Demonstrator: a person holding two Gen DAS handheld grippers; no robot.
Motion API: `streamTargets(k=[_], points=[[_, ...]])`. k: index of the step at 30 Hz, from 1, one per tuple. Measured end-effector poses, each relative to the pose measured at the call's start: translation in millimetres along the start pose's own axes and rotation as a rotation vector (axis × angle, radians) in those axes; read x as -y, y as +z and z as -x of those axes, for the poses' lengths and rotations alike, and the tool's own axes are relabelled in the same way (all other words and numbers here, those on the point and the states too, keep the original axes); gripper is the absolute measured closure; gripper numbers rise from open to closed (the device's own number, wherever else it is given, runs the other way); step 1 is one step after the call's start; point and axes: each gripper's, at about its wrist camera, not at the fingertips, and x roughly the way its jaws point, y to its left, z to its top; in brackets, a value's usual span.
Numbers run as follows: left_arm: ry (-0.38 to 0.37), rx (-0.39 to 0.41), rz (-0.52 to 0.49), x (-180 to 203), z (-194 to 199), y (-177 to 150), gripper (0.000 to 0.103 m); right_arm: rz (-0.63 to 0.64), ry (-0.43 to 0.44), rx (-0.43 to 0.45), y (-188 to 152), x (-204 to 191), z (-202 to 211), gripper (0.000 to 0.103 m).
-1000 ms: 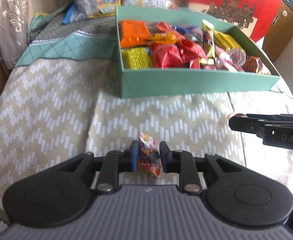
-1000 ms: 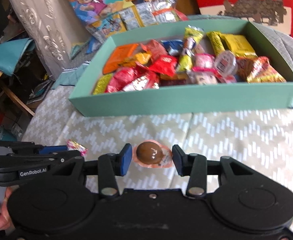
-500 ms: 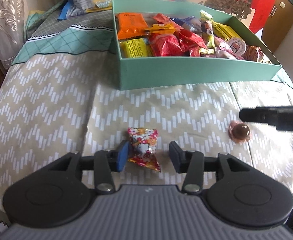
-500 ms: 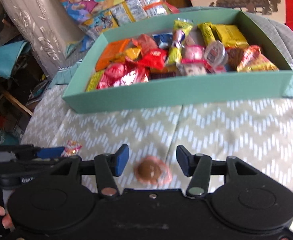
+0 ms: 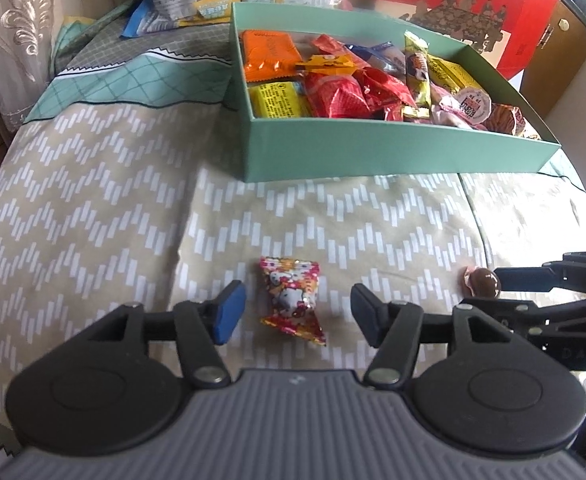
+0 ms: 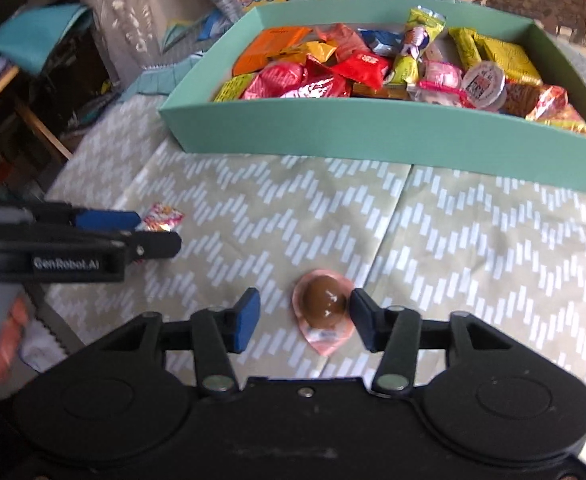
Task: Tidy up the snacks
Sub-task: 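Lift printed candy with left gripper while right grasps brown chocolate ball, then lower printed candy and chocolate ball into the box, open both grippers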
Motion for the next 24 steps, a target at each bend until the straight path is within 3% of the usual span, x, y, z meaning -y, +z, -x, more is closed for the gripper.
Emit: streamTargets(k=[5,7,8,9,16,24], points=[[-0.011,0.003,0.011,-3,1,-1,0.045,0.053,-0.064,0.003,2,-6,-2,0.064],[0.002,0.005,-0.009,-1,1,-2,0.050,0.101,-0.093,0.015,2,-11,-6,0.066],[0.024,0.013,-0.031,2,1,-2,0.070,0.118,-0.109,0.018,2,-14,-7,0.070],[0.045,0.016,-0.047,4,1,-2,0.080,0.115,-0.105,0.018,2,-14,-6,0.074],[0.019,0.006,0.038,-11,10,1,0.082,-0.021,-0.033,0.061,14,7,16,0.075],[-0.023,0.083,0.033,-4,43,32,0.082,-0.105,0.036,0.184,42,30,55,0.075]])
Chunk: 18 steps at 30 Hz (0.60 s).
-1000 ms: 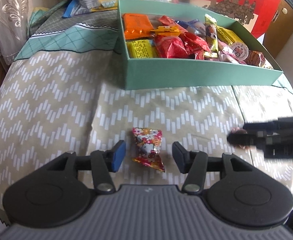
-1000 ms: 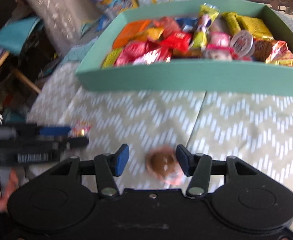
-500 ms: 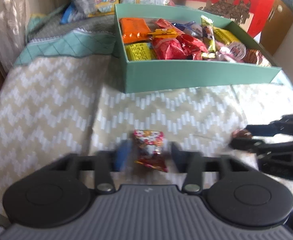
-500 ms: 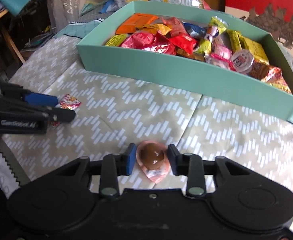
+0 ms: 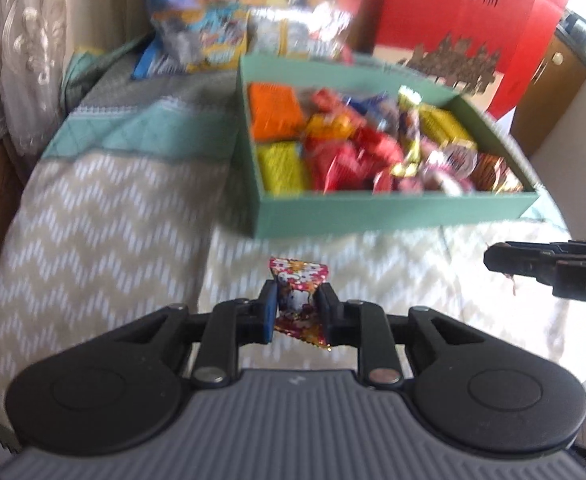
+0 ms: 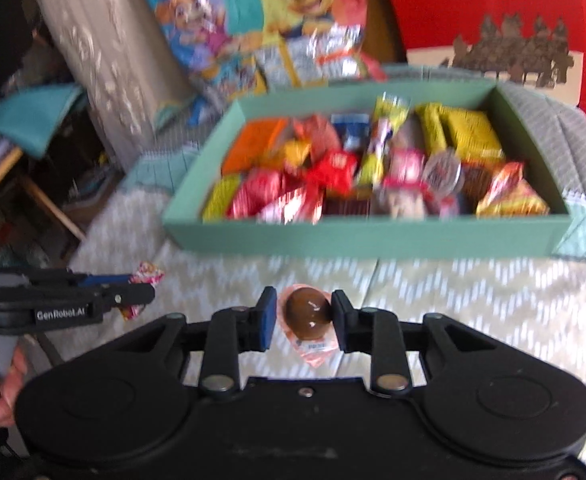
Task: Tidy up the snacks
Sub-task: 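Lower printed candy and chocolate ball into the box, open both grippers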
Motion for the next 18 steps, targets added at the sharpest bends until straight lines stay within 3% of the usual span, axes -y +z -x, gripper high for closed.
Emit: streamTargets(k=[8,18], points=[[0.002,0.055,-0.050,19,-7,67,0.082,-0.065,-0.026,0.099,61,37,-7,0.075],[0.033,0.028,-0.031,23,-76,154,0.082,-0.210,-0.056,0.119,129,99,-62,0.075]])
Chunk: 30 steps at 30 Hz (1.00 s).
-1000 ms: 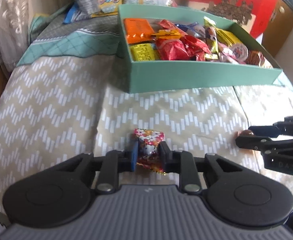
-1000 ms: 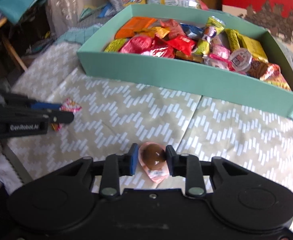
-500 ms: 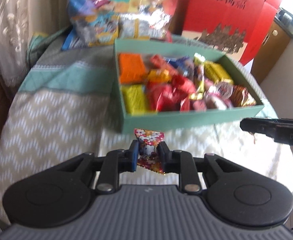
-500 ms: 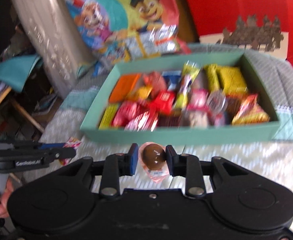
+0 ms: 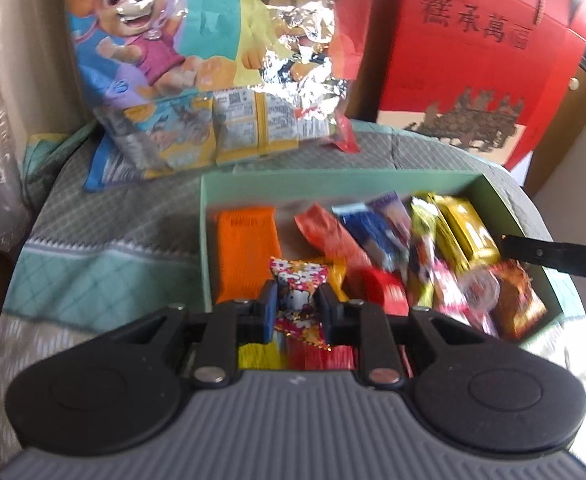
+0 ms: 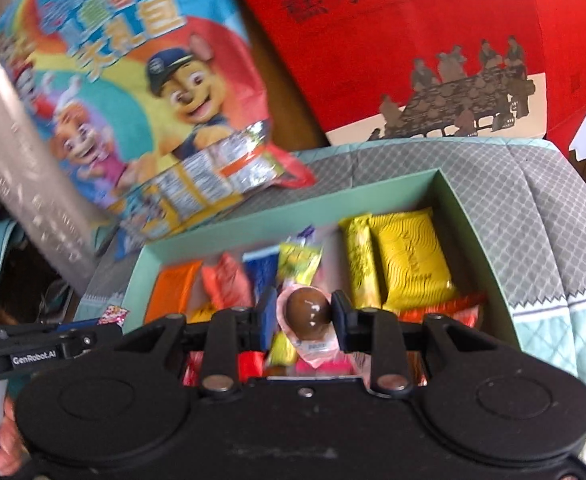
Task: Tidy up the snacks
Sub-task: 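Lower printed candy and chocolate ball into the box, open both grippers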
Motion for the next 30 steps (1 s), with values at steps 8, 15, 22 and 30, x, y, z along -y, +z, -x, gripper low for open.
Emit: streamTargets(k=[8,15,22,30], points=[[0.042,0.005,0.014,10,-38,33,0.068,-0.026,-0.004,0.012,22,6,-35,0.060],[0.092,0.000,0.024,10,-40,27,0.005,-0.025,-0.021,0.050,16,7,-27,0.000],[0.090,-0.024,0.038,9,-26,16,0.000,-0.016,-0.025,0.007,5,0,-15,0.000],[0.087,-0.029,0.027,16,5,-8,0.000,-0.007,-0.032,-0.046,-19,-9,11,0.000]])
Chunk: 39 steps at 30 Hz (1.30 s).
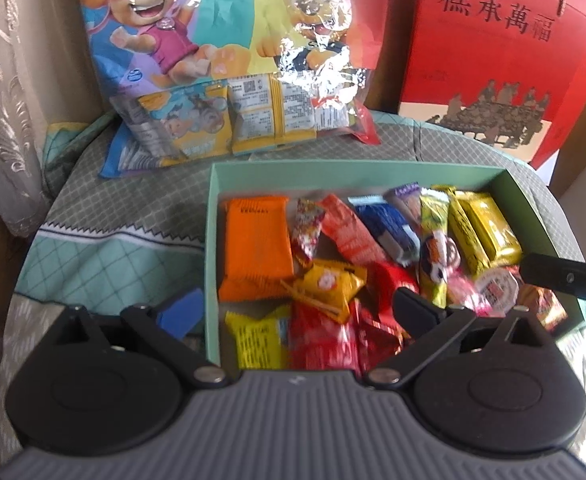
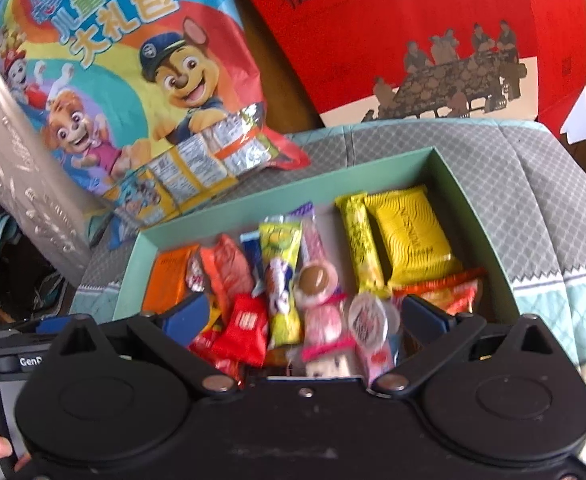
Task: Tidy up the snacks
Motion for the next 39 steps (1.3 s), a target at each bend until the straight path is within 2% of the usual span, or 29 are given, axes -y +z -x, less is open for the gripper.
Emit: streamTargets(k=[13,22,26,33,39], points=[[0.012,0.052,-0.030,10,67,-40,0.000,0.064,-0.028,0.045,-41,-15,76,0.000],[0.021,0.088,-0.023,9,99,-66,0.000,0.091,-0.052,0.064,-69,-14,111,0.000],[0.020,0.096,-0.010,4,107,-80,0.000,0.126,-0.079,0.050,-85,-16,118,0.000],[0.013,0.051,0.013,-6,104,-111,0.000,0.150,-0.124,0.016,-113,-15,118,0.000],[0.053,0.021,0.023,-10,95,-130,0.000,0.175,-0.168,-0.022,-130,-12,109,0.000]])
